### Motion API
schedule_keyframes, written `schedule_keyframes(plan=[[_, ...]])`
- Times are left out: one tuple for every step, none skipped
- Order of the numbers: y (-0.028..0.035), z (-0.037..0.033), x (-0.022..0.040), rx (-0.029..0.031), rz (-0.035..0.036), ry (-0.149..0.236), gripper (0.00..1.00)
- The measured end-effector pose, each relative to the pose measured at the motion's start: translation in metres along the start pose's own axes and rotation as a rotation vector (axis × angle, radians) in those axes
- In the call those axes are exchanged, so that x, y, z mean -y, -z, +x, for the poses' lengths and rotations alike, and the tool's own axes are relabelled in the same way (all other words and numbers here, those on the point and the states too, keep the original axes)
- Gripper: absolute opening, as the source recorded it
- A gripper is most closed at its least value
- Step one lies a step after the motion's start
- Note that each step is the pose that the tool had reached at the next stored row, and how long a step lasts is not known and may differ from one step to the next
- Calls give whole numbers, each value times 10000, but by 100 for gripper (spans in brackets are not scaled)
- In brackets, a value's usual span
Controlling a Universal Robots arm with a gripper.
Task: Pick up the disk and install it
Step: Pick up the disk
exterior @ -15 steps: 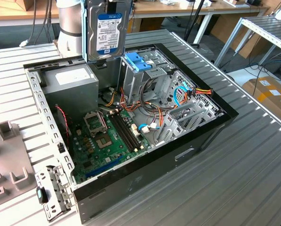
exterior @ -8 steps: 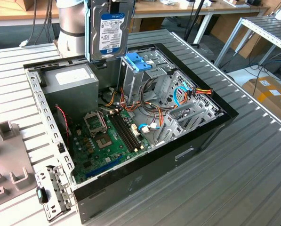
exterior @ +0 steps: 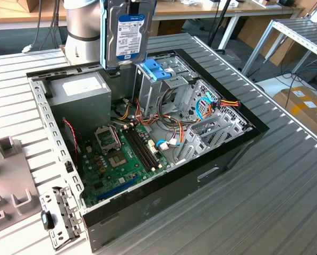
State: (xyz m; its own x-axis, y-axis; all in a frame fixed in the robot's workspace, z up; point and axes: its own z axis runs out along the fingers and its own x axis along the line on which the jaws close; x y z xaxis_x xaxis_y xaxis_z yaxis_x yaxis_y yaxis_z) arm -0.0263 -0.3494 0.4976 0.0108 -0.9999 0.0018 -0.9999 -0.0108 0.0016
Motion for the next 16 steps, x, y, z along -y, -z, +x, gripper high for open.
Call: schedule_keyframes(plan=[[0, 0, 27, 0, 0, 0, 35], [0, 0, 38, 0, 0, 0, 35], [0, 0, 54, 0, 0, -1, 35], [0, 1, 68, 0, 0, 0, 35], [0, 1, 84, 0, 0, -1, 35], [0, 1, 97, 0, 0, 0, 35], [0, 1, 111, 0, 0, 0, 35], [0, 1, 129, 0, 0, 0, 35], [0, 2, 141, 0, 0, -1, 35], [0, 2, 162, 1, 0, -1, 35], [0, 2, 172, 0, 0, -1, 35], [0, 2, 183, 0, 0, 0, 35], [0, 2, 197, 0, 0, 0, 35], [0, 2, 206, 0, 0, 0, 35], [0, 2, 221, 0, 0, 0, 35], [1, 2, 232, 0, 0, 0, 35]])
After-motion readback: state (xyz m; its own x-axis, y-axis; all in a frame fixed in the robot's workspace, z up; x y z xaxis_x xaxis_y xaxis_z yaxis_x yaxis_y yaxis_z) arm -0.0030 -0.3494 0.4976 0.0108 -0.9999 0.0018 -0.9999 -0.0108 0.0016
